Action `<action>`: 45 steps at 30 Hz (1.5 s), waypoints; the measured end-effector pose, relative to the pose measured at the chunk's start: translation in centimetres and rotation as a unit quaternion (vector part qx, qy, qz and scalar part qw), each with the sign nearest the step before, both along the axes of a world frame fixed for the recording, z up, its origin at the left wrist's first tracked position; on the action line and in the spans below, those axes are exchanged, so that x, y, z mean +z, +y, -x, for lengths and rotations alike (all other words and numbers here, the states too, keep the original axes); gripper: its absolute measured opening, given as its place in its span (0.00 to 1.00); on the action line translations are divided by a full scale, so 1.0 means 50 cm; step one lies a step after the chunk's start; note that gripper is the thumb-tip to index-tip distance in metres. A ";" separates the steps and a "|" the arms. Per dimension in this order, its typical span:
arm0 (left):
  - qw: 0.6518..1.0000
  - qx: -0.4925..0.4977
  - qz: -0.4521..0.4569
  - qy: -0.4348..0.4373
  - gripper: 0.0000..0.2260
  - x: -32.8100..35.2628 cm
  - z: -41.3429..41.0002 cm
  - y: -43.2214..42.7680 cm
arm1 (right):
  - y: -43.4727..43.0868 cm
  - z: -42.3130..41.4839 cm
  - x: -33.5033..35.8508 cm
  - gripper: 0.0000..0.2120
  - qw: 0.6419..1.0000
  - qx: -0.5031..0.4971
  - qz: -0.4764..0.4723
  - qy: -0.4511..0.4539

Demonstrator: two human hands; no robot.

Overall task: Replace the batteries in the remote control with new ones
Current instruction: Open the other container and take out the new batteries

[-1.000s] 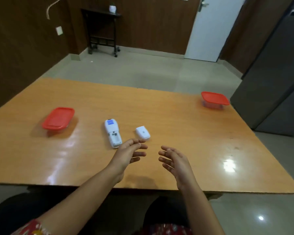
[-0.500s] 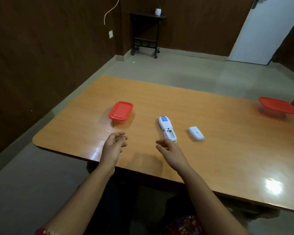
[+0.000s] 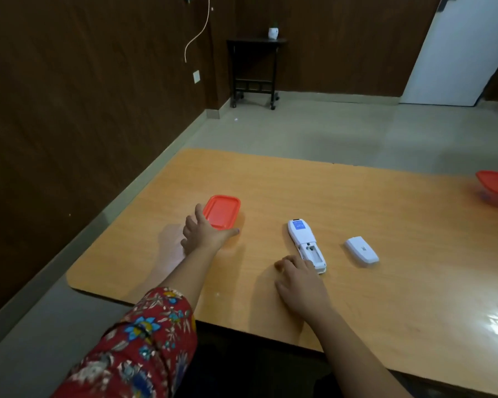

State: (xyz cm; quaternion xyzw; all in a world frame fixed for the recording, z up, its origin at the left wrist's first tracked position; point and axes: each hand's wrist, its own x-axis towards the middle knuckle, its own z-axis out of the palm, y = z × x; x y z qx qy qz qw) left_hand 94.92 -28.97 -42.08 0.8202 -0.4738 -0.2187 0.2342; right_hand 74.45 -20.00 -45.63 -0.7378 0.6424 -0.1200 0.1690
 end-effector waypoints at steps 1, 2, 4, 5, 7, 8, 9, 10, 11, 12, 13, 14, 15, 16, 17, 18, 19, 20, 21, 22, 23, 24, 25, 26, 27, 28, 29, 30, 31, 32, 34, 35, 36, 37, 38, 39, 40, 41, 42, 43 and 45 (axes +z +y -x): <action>1.000 -0.002 -0.005 -0.018 0.53 -0.003 0.003 -0.011 | -0.001 0.000 -0.001 0.19 1.000 0.000 0.003 0.003; 0.999 -0.003 -0.005 -0.033 0.52 -0.004 0.003 -0.019 | -0.003 -0.002 -0.002 0.19 1.000 -0.001 0.004 0.007; 0.999 -0.006 0.009 -0.035 0.50 -0.005 0.001 -0.031 | -0.007 -0.005 -0.002 0.19 1.000 -0.008 0.002 0.010; 0.999 -0.010 0.020 -0.025 0.49 -0.004 0.000 -0.034 | -0.010 -0.006 -0.002 0.19 1.000 -0.012 0.003 0.010; 0.999 -0.023 0.046 0.000 0.47 0.000 0.002 -0.029 | -0.014 -0.006 -0.001 0.18 1.000 -0.019 -0.002 0.003; 0.998 -0.032 0.059 0.012 0.47 0.002 0.003 -0.019 | -0.018 -0.008 -0.001 0.17 1.000 -0.024 -0.006 -0.005; 0.996 -0.044 0.071 0.022 0.47 0.003 0.007 -0.004 | -0.022 -0.010 0.000 0.17 0.999 -0.031 -0.007 -0.020; 0.995 -0.056 0.079 0.032 0.48 0.004 0.011 0.015 | -0.026 -0.013 0.001 0.17 0.998 -0.042 -0.007 -0.044; 0.993 -0.068 0.083 0.040 0.48 0.003 0.016 0.038 | -0.030 -0.017 0.003 0.17 0.995 -0.055 -0.005 -0.081; 0.992 -0.080 0.084 0.045 0.49 0.002 0.021 0.062 | -0.035 -0.022 0.003 0.17 0.988 -0.071 -0.008 -0.134; 0.992 -0.089 0.082 0.045 0.49 -0.002 0.026 0.087 | -0.036 -0.028 0.008 0.16 0.976 -0.086 -0.018 -0.200; 0.991 -0.097 0.080 0.042 0.50 -0.006 0.030 0.112 | -0.036 -0.035 0.014 0.16 0.958 -0.100 -0.036 -0.267; 0.991 -0.101 0.079 0.040 0.51 -0.011 0.034 0.135 | -0.034 -0.045 0.020 0.15 0.935 -0.110 -0.057 -0.332; 0.991 -0.102 0.081 0.042 0.51 -0.015 0.037 0.157 | -0.031 -0.054 0.027 0.14 0.907 -0.116 -0.084 -0.396; 0.990 -0.101 0.083 0.047 0.51 -0.020 0.038 0.176 | -0.028 -0.065 0.033 0.14 0.875 -0.121 -0.113 -0.455; 0.990 -0.100 0.081 0.058 0.51 -0.024 0.038 0.192 | -0.025 -0.073 0.038 0.14 0.848 -0.122 -0.142 -0.496; 0.989 -0.099 0.073 0.078 0.51 -0.029 0.036 0.205 | -0.023 -0.079 0.039 0.15 0.832 -0.119 -0.159 -0.517; 0.987 -0.100 0.061 0.111 0.51 -0.033 0.032 0.216 | -0.023 -0.083 0.036 0.15 0.832 -0.115 -0.163 -0.518; 0.981 -0.101 0.052 0.158 0.50 -0.036 0.029 0.226 | -0.023 -0.085 0.033 0.15 0.842 -0.109 -0.157 -0.504; 0.971 -0.104 0.049 0.209 0.48 -0.037 0.025 0.235 | -0.023 -0.085 0.030 0.15 0.859 -0.103 -0.143 -0.480; 0.959 -0.109 0.053 0.255 0.44 -0.039 0.021 0.243 | -0.024 -0.083 0.027 0.15 0.875 -0.098 -0.127 -0.458; 0.950 -0.113 0.062 0.285 0.39 -0.040 0.016 0.249 | -0.024 -0.080 0.028 0.15 0.887 -0.091 -0.110 -0.439; 0.946 -0.110 0.072 0.297 0.34 -0.041 0.009 0.254 | -0.026 -0.077 0.030 0.16 0.898 -0.085 -0.096 -0.421; 0.947 -0.099 0.083 0.293 0.29 -0.042 0.000 0.257 | -0.025 -0.075 0.035 0.17 0.907 -0.081 -0.088 -0.403; 0.953 -0.078 0.099 0.276 0.24 -0.044 -0.011 0.258 | -0.025 -0.073 0.039 0.18 0.917 -0.079 -0.081 -0.383; 0.960 -0.052 0.115 0.249 0.21 -0.049 -0.024 0.257 | -0.026 -0.070 0.042 0.19 0.928 -0.075 -0.070 -0.359; 0.966 -0.029 0.129 0.223 0.19 -0.054 -0.038 0.254 | -0.025 -0.067 0.043 0.20 0.939 -0.067 -0.053 -0.333; 0.969 -0.014 0.135 0.204 0.18 -0.057 -0.049 0.250 | -0.024 -0.063 0.044 0.20 0.949 -0.057 -0.038 -0.307; 0.970 -0.009 0.135 0.201 0.18 -0.056 -0.056 0.245 | -0.021 -0.059 0.044 0.20 0.957 -0.045 -0.031 -0.286; 0.968 -0.012 0.130 0.213 0.19 -0.055 -0.059 0.239 | -0.019 -0.056 0.045 0.21 0.962 -0.032 -0.030 -0.269; 0.961 -0.024 0.120 0.248 0.20 -0.052 -0.054 0.228 | -0.015 -0.051 0.043 0.21 0.970 -0.007 -0.039 -0.239; 0.958 -0.027 0.119 0.259 0.20 -0.051 -0.049 0.224 | -0.014 -0.049 0.039 0.21 0.972 -0.005 -0.049 -0.230; 0.955 -0.031 0.116 0.270 0.20 -0.051 -0.042 0.221 | -0.013 -0.049 0.036 0.21 0.971 -0.016 -0.064 -0.230; 0.951 -0.034 0.111 0.288 0.20 -0.051 -0.035 0.219 | -0.012 -0.049 0.034 0.20 0.966 -0.037 -0.082 -0.242; 0.943 -0.038 0.105 0.312 0.21 -0.049 -0.027 0.218 | -0.013 -0.048 0.032 0.18 0.956 -0.062 -0.104 -0.265; 0.934 -0.045 0.103 0.339 0.22 -0.047 -0.019 0.215 | -0.014 -0.048 0.031 0.15 0.941 -0.084 -0.127 -0.301; 0.926 -0.052 0.101 0.361 0.23 -0.044 -0.012 0.212 | -0.014 -0.048 0.032 0.12 0.922 -0.102 -0.150 -0.342; 0.918 -0.057 0.100 0.380 0.24 -0.041 -0.005 0.207 | -0.014 -0.047 0.035 0.10 0.903 -0.112 -0.166 -0.379; 0.910 -0.055 0.099 0.398 0.25 -0.041 -0.001 0.201 | -0.013 -0.046 0.037 0.09 0.893 -0.117 -0.172 -0.399; 0.902 -0.044 0.101 0.417 0.25 -0.042 0.001 0.196 | -0.016 -0.043 0.035 0.08 0.890 -0.120 -0.168 -0.406; 0.891 -0.003 0.109 0.441 0.23 -0.048 -0.003 0.192 | -0.026 -0.037 0.031 0.11 0.901 -0.128 -0.138 -0.390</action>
